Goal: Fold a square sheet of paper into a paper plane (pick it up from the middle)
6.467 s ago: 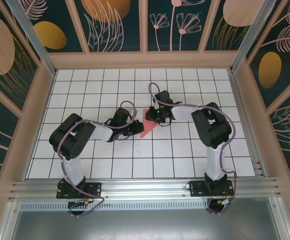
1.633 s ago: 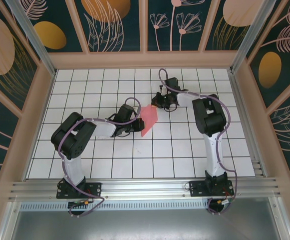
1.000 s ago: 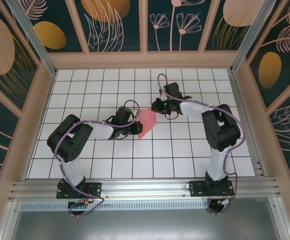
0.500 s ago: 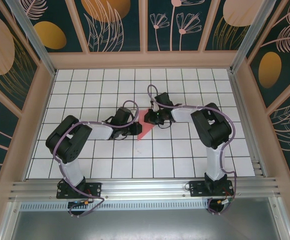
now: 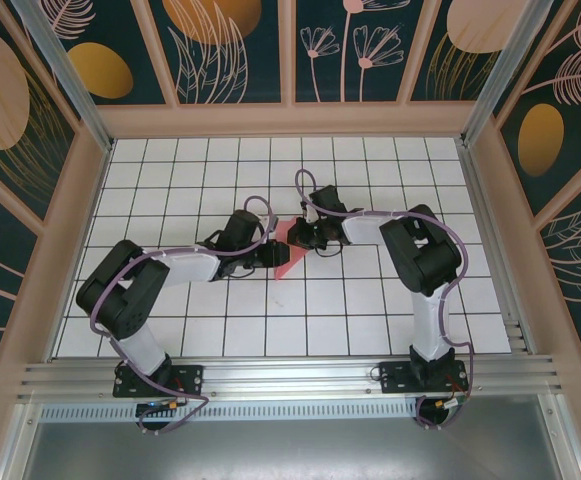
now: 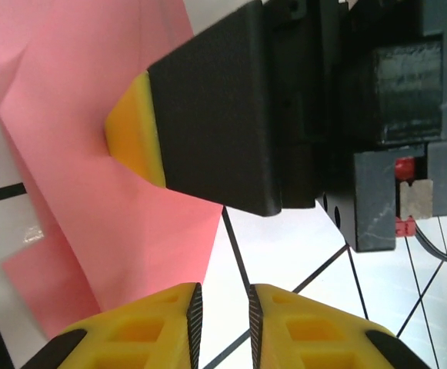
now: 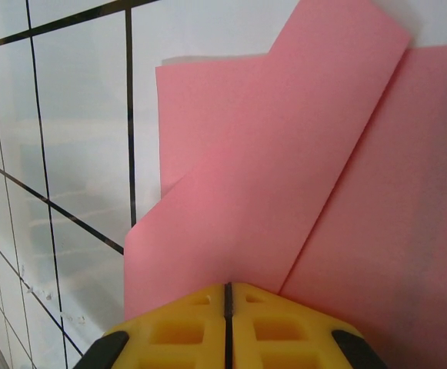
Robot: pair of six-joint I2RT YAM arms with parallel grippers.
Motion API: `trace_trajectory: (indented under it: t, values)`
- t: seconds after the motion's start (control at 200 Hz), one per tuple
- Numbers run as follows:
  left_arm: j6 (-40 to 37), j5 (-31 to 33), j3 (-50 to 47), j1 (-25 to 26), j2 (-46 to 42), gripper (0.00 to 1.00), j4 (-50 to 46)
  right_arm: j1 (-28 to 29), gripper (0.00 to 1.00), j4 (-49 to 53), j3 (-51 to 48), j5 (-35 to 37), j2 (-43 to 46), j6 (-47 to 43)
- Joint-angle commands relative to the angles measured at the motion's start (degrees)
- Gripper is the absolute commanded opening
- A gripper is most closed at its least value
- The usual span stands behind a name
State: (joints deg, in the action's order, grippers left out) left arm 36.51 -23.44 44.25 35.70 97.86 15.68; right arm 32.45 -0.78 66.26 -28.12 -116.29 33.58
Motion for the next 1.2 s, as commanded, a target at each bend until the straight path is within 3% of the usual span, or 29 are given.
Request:
trace_trajectory:
  t: [0.0,0.285,1.196]
  values:
    - [0.41,0.50,-1.01,0.86,-0.16,0.26,-2.60,0.25,0.10,1.83,-0.25,2.70,-3.58,0.43]
    - [0.59,6.08,-1.35,0.97,1.85,0.22,-6.37,0.29,0.10,2.23,0.03,3.07,-4.27,0.44]
    - [1.90,3.14,-7.71,2.18,1.82,0.14,-6.75,0.25,0.10,3.33,0.37,4.21,-5.11,0.36]
